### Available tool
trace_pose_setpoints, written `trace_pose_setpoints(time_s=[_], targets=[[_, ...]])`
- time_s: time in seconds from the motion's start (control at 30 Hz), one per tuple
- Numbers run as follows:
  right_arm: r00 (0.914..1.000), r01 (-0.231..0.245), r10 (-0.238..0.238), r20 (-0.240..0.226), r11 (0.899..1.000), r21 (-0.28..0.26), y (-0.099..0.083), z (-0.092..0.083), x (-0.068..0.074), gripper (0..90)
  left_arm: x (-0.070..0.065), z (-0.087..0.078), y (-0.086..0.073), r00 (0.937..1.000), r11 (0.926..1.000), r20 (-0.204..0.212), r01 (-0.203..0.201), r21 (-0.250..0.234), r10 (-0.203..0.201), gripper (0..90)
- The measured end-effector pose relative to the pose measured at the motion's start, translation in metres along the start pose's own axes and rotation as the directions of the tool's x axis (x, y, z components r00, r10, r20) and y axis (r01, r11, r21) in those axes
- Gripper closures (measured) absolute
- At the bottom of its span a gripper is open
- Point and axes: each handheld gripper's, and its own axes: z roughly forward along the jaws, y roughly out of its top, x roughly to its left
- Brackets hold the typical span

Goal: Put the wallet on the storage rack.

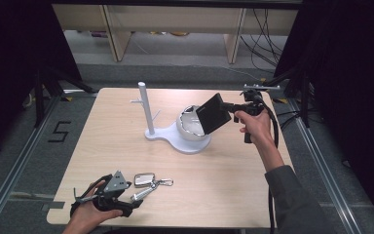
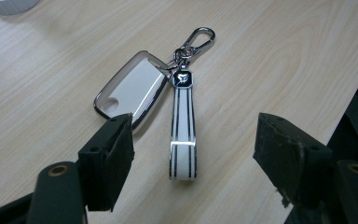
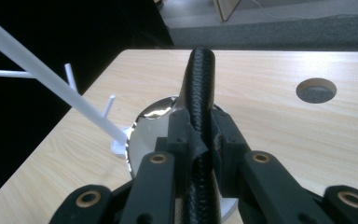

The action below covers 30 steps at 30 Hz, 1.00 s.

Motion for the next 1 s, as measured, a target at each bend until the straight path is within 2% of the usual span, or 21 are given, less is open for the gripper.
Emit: trace_pose_setpoints(time_s=[0.13,0.17,0.23,0.27,0.33,0.37,0.4,0.43,0.47,0.5,0.53,0.57,0.6,0.63,0.67,0.7,0.73,0.77,0.87,0.93,1.0], targets=[[0.9999,-0.005,0.005,0.014,1.0,0.009,0.002,0.01,-0.001,79.8,-0.001,0.0,0.0,0.9999,0.9999,0.009,0.008,-0.007,-0.008,28.0],[0.9998,0.014,-0.014,0.014,1.0,0.008,0.003,0.013,-0.003,79.8,-0.001,0.001,0.0,0.9998,0.9998,0.01,0.018,-0.005,-0.018,28.0],[0.9997,0.012,-0.012,0.023,1.0,0.009,0.004,0.017,-0.002,79.8,-0.001,0.001,-0.001,0.9998,0.9998,0.011,0.017,-0.006,-0.017,27.9],[0.9998,-0.014,0.013,0.016,1.0,0.012,0.005,0.019,-0.001,79.8,-0.001,0.001,0.0,0.9999,1.0,0.011,0.004,-0.004,-0.004,27.9],[0.9997,-0.016,0.015,0.02,1.0,0.015,0.006,0.024,0.001,79.8,-0.001,0.001,-0.001,0.9999,0.9999,0.008,0.013,-0.005,-0.013,27.9],[0.999,-0.041,0.041,0.017,0.999,0.022,0.006,0.027,0.003,79.8,0.0,0.001,-0.001,1.0,1.0,0.001,0.002,0.003,-0.002,27.9],[0.9996,0.009,-0.01,0.025,1.0,0.015,0.006,0.03,0.0,79.8,-0.001,0.001,-0.001,1.0,1.0,0.002,0.003,0.003,-0.003,27.9],[0.9996,-0.017,0.017,0.022,1.0,0.024,0.006,0.033,0.001,79.7,-0.001,0.002,-0.001,1.0,1.0,0.004,0.002,0.003,-0.002,27.9],[0.9998,0.002,-0.002,0.02,1.0,0.027,0.005,0.036,-0.001,79.8,-0.001,0.002,-0.001,0.9999,1.0,0.014,0.006,-0.002,-0.006,27.9],[0.9989,-0.043,0.042,0.023,0.998,0.043,0.004,0.039,0.002,79.8,-0.001,0.002,-0.001,0.9999,1.0,0.013,0.0,0.004,0.0,27.9],[0.9996,-0.013,0.012,0.026,0.999,0.041,0.003,0.043,-0.001,79.8,-0.002,0.002,-0.002,0.9999,1.0,0.013,0.005,0.002,-0.005,27.9],[0.9981,-0.056,0.054,0.029,0.997,0.059,0.002,0.044,0.002,79.8,-0.002,0.002,-0.002,0.9999,1.0,0.015,0.003,0.004,-0.003,27.9],[0.9991,-0.029,0.027,0.031,0.998,0.052,0.002,0.047,-0.001,79.8,-0.002,0.002,-0.002,0.9999,1.0,0.014,0.004,0.004,-0.004,27.9],[0.9979,-0.061,0.06,0.026,0.996,0.06,0.001,0.05,0.001,79.8,-0.001,0.002,-0.002,0.9999,1.0,0.013,0.001,0.006,-0.001,27.9],[0.9996,-0.012,0.011,0.027,0.999,0.049,0.001,0.053,-0.003,79.8,-0.001,0.003,-0.002,0.9999,1.0,0.009,0.007,0.004,-0.007,27.9],[0.9993,-0.026,0.025,0.027,0.998,0.051,0.001,0.055,-0.003,79.7,-0.002,0.003,-0.002,0.9999,0.9999,0.015,0.008,0.007,-0.008,27.9],[0.9964,-0.083,0.082,0.023,0.994,0.074,0.0,0.057,0.001,79.7,-0.002,0.003,-0.002,0.9999,0.9999,0.011,0.012,0.005,-0.012,27.9],[0.9993,-0.031,0.03,0.022,0.997,0.066,-0.001,0.061,-0.003,79.7,-0.001,0.003,-0.003,0.9999,0.9999,0.015,0.007,0.008,-0.007,27.9],[0.9992,-0.03,0.028,0.028,0.997,0.076,-0.004,0.069,-0.004,79.6,-0.001,0.004,-0.003,0.9999,0.9998,0.009,0.007,0.017,-0.007,27.9],[0.9985,-0.047,0.044,0.032,0.994,0.097,-0.006,0.073,-0.003,79.5,-0.001,0.005,-0.004,0.9998,0.9999,0.018,0.009,0.015,-0.009,27.9],[0.9991,-0.036,0.034,0.026,0.993,0.114,-0.008,0.079,-0.003,79.1,-0.001,0.006,-0.004,0.9998,0.9999,0.02,0.006,0.015,-0.006,27.8]])
